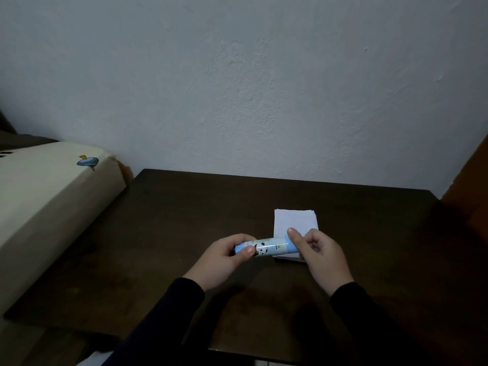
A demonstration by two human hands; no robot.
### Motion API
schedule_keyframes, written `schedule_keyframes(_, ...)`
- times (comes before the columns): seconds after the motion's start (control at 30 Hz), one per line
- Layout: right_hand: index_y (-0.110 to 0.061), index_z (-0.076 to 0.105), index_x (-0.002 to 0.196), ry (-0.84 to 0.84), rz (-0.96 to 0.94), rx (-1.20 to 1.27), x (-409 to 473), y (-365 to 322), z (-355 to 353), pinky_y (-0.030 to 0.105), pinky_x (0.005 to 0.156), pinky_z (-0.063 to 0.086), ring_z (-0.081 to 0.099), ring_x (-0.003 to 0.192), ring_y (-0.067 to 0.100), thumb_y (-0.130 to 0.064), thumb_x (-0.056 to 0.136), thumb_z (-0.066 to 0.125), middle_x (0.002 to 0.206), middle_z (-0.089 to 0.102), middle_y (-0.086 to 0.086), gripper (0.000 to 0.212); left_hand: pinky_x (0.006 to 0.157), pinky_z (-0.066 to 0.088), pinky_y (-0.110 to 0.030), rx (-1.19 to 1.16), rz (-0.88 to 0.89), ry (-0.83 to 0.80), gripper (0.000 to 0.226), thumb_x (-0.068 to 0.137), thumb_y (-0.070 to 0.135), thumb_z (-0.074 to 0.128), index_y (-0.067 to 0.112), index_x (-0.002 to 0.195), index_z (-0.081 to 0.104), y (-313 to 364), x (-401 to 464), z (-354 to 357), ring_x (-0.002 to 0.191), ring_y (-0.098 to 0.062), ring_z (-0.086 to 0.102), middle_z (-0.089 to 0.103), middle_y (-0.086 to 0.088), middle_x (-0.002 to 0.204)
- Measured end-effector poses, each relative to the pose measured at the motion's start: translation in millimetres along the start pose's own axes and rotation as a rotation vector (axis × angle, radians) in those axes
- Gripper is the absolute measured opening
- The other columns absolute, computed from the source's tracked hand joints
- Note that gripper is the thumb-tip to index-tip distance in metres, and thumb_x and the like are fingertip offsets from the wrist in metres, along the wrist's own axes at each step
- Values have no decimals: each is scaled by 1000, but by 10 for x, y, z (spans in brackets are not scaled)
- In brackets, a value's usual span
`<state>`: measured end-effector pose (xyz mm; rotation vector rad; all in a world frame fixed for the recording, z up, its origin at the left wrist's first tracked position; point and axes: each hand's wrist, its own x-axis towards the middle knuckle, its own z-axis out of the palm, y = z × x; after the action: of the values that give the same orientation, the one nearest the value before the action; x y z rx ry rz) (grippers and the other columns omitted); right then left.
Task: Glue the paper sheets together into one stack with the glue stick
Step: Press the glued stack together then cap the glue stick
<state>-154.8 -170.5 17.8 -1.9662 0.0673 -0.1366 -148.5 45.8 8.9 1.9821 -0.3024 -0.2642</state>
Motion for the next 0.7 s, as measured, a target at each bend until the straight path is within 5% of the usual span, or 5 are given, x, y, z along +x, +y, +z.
schedule_keyframes(0.1,-20,60,85,-53,-15,-45,-14,-36,-63,24,70,49,58,77,11,-64,77,34,82,61,1,52,75,44,-21,-40,-12,-4,21,98,34,49,29,108,66,24,6,35,81,-2,56,63,11,91)
schedule_keyframes(0.23,-39,54,103,-184,-87,-29,7,-53,-135,15,70,48,56,90,8,-44,93,44,100,56,-11,15,63,38,-19,-131,-14,35,33,89,46,49,21,99,69,26,37,34,68,-7,49,57,2,75)
schedule_keyframes(0.37,-25,55,112,-200,-123,-160,2,-71,-100,5,65,43,55,88,1,-38,97,45,94,55,-14,22,72,40,-28,-96,-31,21,35,87,49,47,24,99,69,19,41,29,75,-11,53,61,-4,81)
schedule_keyframes(0.5,-15,56,87,-193,-86,-174,-6,-83,-44,9,54,38,51,65,-2,-42,98,41,73,50,-9,32,76,44,-22,26,-21,37,21,98,36,48,30,107,66,49,2,31,83,-3,57,65,8,94)
schedule_keyframes(0.7,-23,49,56,-56,26,-143,-37,-29,45,12,50,35,47,60,7,-42,99,44,57,48,-7,47,83,45,-16,112,106,105,19,96,21,56,32,109,63,88,-38,90,94,3,55,63,12,104)
